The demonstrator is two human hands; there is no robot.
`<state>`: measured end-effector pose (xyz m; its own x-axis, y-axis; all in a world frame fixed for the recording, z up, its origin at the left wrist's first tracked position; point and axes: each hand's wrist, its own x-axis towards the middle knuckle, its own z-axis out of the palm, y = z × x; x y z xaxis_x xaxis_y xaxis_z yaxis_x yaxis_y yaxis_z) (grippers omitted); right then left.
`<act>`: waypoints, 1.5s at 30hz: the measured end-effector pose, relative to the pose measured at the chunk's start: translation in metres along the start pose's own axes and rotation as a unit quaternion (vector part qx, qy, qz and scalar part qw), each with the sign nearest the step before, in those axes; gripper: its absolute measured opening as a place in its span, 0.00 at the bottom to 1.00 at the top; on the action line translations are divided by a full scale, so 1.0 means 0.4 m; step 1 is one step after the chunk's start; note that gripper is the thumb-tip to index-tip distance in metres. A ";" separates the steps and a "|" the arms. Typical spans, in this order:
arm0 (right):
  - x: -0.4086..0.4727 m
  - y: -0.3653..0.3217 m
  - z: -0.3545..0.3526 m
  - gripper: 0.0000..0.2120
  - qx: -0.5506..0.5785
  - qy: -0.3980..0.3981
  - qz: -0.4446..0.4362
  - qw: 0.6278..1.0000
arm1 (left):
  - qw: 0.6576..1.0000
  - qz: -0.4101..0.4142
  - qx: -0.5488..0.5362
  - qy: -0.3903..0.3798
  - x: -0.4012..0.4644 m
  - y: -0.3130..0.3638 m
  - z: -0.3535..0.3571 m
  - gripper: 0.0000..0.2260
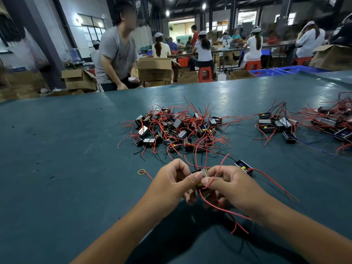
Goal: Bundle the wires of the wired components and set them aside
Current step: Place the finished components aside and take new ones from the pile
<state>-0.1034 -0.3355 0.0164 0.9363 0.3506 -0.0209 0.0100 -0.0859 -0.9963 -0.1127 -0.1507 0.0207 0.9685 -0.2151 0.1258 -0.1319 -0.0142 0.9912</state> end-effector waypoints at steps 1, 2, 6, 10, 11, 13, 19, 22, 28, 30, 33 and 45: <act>0.001 -0.003 -0.002 0.16 0.001 0.000 0.001 1.000 | 1.000 -0.004 -0.015 -0.010 0.000 0.003 0.003 0.16; 0.000 -0.012 -0.005 0.18 0.007 0.002 0.004 1.000 | 0.999 -0.008 -0.027 -0.020 0.000 0.007 0.004 0.16; 0.007 -0.042 -0.046 0.18 0.020 0.022 0.037 0.999 | 0.999 -0.026 0.013 -0.013 0.001 0.015 -0.007 0.14; 0.029 -0.056 -0.127 0.16 0.029 0.025 0.092 0.995 | 0.997 -0.055 0.053 -0.005 0.004 0.007 -0.021 0.08; 0.041 -0.071 -0.157 0.18 0.049 0.042 0.094 0.994 | 0.997 -0.059 0.056 -0.009 0.005 0.006 -0.022 0.07; 0.075 -0.100 -0.242 0.22 0.110 0.118 0.069 0.985 | 0.996 -0.066 0.057 -0.015 0.007 0.006 -0.025 0.07; 0.122 -0.099 -0.376 0.16 -0.405 0.346 0.105 0.839 | 0.996 -0.068 0.065 -0.004 0.014 0.004 -0.043 0.08; 0.106 -0.078 -0.309 0.16 -0.460 0.284 0.090 0.837 | 0.994 -0.070 0.081 -0.010 0.015 0.000 -0.047 0.08; 0.122 -0.053 -0.196 0.18 -0.494 0.184 0.031 0.849 | 0.989 -0.064 0.128 -0.021 0.013 -0.008 -0.045 0.09; 0.149 -0.063 -0.179 0.14 -0.502 0.179 0.002 0.846 | 0.989 -0.058 0.137 -0.020 0.015 -0.010 -0.047 0.09; 0.214 -0.093 -0.172 0.10 -0.517 0.169 -0.032 0.838 | 0.988 -0.049 0.148 -0.015 0.016 -0.014 -0.048 0.09; 0.497 -0.097 -0.254 0.17 -0.601 0.096 0.018 0.793 | 0.980 -0.030 0.197 -0.010 0.015 -0.015 -0.050 0.09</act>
<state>0.1181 -0.3570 0.0594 0.9785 0.1896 0.0814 0.2021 -0.9602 -0.1931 -0.1019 -0.1321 0.0163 0.9729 -0.2224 0.0638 -0.1510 -0.4015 0.9033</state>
